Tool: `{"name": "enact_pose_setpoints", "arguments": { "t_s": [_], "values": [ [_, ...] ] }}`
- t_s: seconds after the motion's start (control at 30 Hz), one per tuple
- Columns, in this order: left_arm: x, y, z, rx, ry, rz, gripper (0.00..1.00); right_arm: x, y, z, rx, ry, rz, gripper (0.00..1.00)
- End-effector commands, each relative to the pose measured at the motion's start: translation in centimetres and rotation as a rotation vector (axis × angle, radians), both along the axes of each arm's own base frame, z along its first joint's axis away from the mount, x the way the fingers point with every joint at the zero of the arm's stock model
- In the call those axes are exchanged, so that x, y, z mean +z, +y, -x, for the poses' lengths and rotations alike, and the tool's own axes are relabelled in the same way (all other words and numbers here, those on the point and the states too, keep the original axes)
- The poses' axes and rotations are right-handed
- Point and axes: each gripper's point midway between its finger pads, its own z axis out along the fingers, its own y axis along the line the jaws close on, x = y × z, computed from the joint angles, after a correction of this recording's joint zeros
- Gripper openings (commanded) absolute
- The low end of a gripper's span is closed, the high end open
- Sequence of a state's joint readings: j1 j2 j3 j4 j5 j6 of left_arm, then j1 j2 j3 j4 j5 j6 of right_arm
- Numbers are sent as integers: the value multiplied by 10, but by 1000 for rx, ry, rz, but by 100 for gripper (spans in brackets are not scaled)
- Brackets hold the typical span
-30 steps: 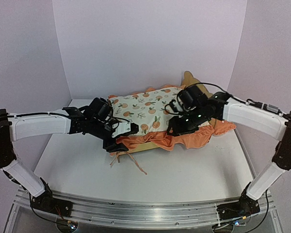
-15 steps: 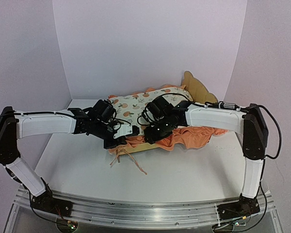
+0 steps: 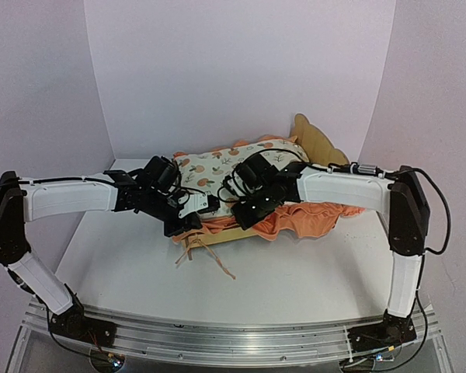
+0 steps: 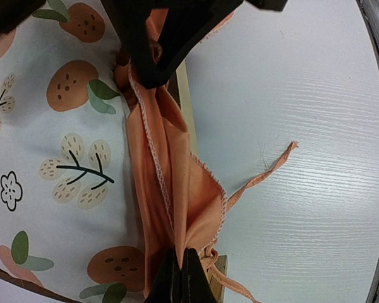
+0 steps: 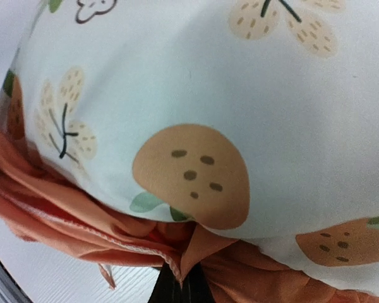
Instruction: Set up the pet bed
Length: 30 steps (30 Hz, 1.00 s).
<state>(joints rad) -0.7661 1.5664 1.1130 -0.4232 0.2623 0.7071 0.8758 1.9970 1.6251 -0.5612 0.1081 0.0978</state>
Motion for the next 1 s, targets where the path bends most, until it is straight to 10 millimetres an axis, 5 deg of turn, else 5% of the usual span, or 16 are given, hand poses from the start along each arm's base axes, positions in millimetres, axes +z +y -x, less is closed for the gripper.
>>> {"name": "enact_pose_setpoints", "arguments": {
  "t_s": [0.0,0.37,0.43,0.5,0.6,0.7,0.97],
  "values": [
    [32,-2,5,-16,1,76,0,58,1,18,99,-5,-143,0],
    [24,4,15,-59,26,64,0,38,-12,40,117,89,-139,4],
    [21,6,19,-75,37,52,2,41,-16,40,100,87,-140,16],
    [19,7,26,-114,51,45,17,51,-23,40,89,77,-141,37],
    [22,8,31,-135,56,49,38,79,-37,39,55,32,-131,47],
    [29,7,35,-155,53,63,46,109,-78,23,-100,-19,-138,50],
    [70,-5,44,-193,27,210,58,149,-256,-30,-607,-172,-73,64]
  ]
}}
